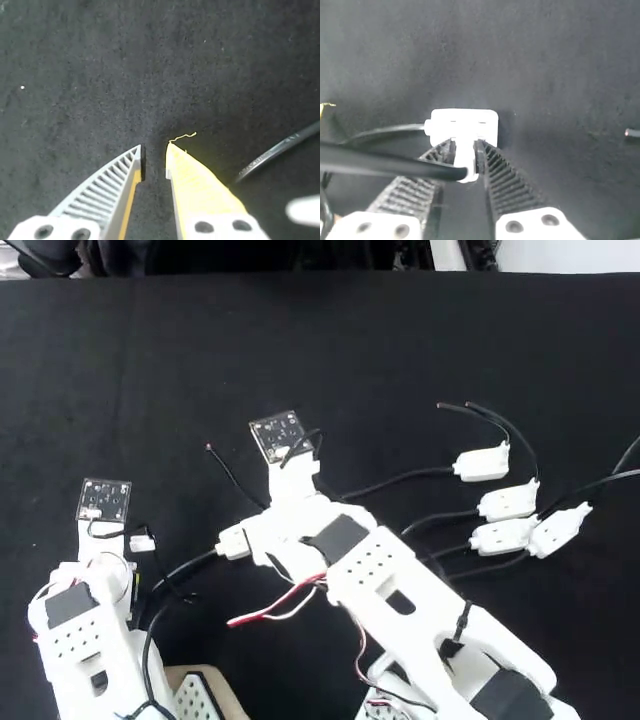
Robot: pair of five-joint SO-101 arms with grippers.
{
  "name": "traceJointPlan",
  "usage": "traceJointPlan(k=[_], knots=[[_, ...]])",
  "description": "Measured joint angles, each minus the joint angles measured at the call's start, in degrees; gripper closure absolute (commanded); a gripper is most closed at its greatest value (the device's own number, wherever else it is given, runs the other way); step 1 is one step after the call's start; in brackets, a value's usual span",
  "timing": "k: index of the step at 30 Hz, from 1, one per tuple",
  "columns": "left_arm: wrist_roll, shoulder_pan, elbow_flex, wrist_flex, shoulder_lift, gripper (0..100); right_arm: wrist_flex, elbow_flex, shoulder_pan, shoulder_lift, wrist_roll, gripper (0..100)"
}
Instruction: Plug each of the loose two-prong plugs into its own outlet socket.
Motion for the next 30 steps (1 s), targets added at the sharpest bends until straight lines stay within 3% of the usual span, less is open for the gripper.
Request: traceJointPlan(k=[14,23,30], knots=[[0.0,0.0,0.0,-0.1,0.0,91,-5.3,0.0,0.5,6.3,-2.4,98.6],[0.0,0.0,0.0,-0.1,0.0,91,-6.2,0.0,5.7,6.7,-2.4,98.6],[0.0,0.0,0.0,-0.1,0.0,91,-6.2,0.0,4.6,6.7,-2.4,98.6]])
